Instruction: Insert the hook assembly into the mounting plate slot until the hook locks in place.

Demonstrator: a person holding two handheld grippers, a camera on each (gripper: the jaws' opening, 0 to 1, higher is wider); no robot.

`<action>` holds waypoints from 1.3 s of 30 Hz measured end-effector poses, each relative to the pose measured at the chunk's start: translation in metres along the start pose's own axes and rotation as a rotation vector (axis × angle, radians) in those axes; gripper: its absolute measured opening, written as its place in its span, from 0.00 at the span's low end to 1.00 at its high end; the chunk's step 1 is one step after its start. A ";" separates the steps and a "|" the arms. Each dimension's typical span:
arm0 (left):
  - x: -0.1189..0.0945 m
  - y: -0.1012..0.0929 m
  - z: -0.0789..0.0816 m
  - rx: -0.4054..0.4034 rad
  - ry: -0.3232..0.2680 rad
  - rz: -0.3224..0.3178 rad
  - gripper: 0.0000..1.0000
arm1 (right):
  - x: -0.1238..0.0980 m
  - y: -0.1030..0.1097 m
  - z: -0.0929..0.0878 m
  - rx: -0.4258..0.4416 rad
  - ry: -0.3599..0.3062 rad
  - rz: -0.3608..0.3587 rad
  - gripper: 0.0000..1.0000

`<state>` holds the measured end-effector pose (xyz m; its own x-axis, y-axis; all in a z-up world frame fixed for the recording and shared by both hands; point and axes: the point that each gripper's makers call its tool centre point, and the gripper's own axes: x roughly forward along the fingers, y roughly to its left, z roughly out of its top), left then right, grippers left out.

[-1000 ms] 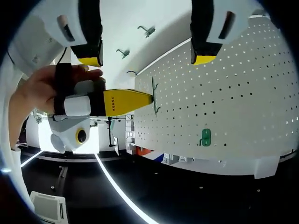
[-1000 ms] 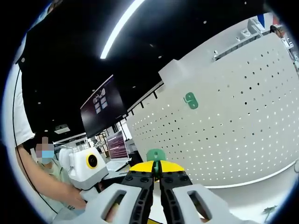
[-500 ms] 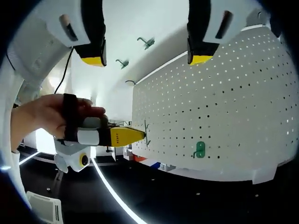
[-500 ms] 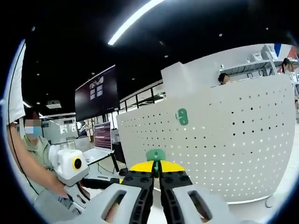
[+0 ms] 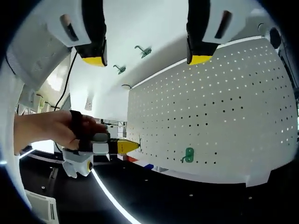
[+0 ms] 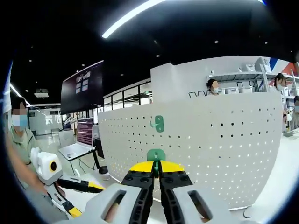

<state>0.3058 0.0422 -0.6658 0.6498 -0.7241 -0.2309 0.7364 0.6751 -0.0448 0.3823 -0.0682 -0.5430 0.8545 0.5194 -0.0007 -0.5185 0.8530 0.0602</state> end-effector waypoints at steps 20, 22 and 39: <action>-0.009 0.002 -0.011 -0.019 -0.006 0.033 0.70 | 0.038 -0.025 0.026 -0.065 -0.023 -0.152 0.01; -0.011 0.002 -0.013 -0.025 -0.006 0.035 0.70 | 0.042 -0.026 0.028 -0.072 -0.026 -0.161 0.01; -0.029 0.002 -0.026 -0.045 0.010 0.051 0.69 | 0.063 -0.041 0.040 -0.088 -0.049 -0.233 0.01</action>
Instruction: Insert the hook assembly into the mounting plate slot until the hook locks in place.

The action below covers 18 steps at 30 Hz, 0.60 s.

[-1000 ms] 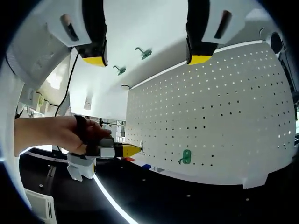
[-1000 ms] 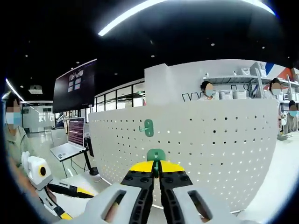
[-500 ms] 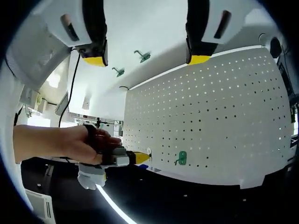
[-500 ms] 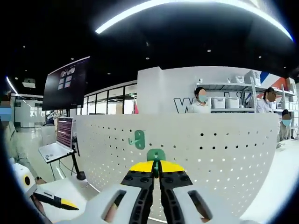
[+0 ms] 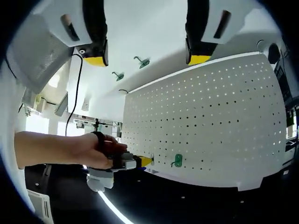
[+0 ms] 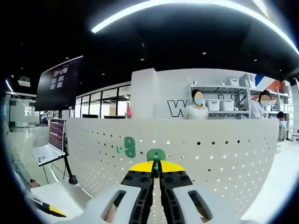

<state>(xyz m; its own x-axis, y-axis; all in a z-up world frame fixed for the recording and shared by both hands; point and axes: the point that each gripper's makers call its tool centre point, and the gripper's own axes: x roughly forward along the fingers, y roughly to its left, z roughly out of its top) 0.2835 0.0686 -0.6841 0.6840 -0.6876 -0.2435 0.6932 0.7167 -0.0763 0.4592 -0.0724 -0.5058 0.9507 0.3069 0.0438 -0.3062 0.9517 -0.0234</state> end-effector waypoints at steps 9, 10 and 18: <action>-0.006 0.002 -0.001 -0.012 -0.002 0.006 0.69 | 0.015 -0.003 0.005 -0.037 -0.024 -0.043 0.01; -0.006 0.002 -0.001 -0.014 -0.001 0.005 0.68 | 0.016 -0.003 0.005 -0.042 -0.026 -0.046 0.01; -0.006 -0.001 -0.005 -0.008 0.013 -0.004 0.68 | 0.029 0.003 0.008 -0.069 -0.039 -0.055 0.02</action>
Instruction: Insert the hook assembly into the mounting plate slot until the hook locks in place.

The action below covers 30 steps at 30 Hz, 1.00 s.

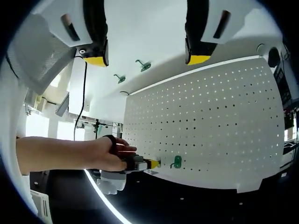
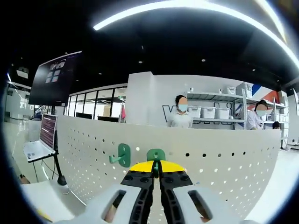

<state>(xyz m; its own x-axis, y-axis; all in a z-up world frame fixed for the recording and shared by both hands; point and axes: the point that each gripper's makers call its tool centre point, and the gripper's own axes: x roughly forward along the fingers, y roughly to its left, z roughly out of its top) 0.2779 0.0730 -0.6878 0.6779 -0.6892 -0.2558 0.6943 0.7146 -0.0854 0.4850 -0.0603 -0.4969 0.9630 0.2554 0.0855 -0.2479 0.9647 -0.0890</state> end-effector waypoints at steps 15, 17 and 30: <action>0.000 0.002 -0.004 -0.013 0.011 -0.003 0.68 | 0.012 -0.001 0.000 0.029 -0.013 -0.034 0.01; 0.000 0.002 -0.004 -0.015 0.011 -0.005 0.68 | 0.013 0.000 -0.002 0.036 -0.009 -0.036 0.02; 0.000 0.003 -0.007 -0.020 0.019 -0.006 0.67 | 0.016 0.001 -0.004 0.230 -0.034 -0.134 0.02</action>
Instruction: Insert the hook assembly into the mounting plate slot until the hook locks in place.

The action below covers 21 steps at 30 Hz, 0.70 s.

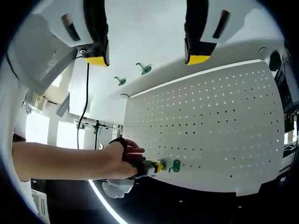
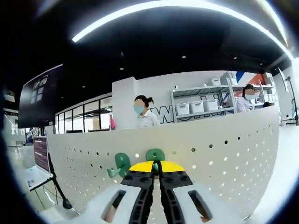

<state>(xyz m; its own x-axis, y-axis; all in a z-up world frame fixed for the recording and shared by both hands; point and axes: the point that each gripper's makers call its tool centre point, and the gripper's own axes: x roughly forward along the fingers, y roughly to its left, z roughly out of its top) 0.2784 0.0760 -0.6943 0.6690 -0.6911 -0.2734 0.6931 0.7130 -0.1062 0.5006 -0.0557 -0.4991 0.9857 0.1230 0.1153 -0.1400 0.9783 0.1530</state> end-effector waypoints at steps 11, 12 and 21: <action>-0.001 0.000 -0.001 0.001 0.002 0.001 0.67 | 0.000 -0.002 -0.003 0.035 -0.009 -0.032 0.02; 0.000 0.000 -0.002 0.002 0.002 0.000 0.67 | 0.000 -0.002 -0.003 0.041 -0.009 -0.033 0.02; -0.001 -0.001 -0.003 0.003 0.005 -0.002 0.67 | -0.001 -0.002 -0.003 0.029 0.003 -0.021 0.02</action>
<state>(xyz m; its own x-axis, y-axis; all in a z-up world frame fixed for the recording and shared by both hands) 0.2767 0.0761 -0.6967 0.6665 -0.6916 -0.2784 0.6949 0.7115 -0.1039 0.5004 -0.0568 -0.5021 0.9886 0.1035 0.1090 -0.1224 0.9753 0.1839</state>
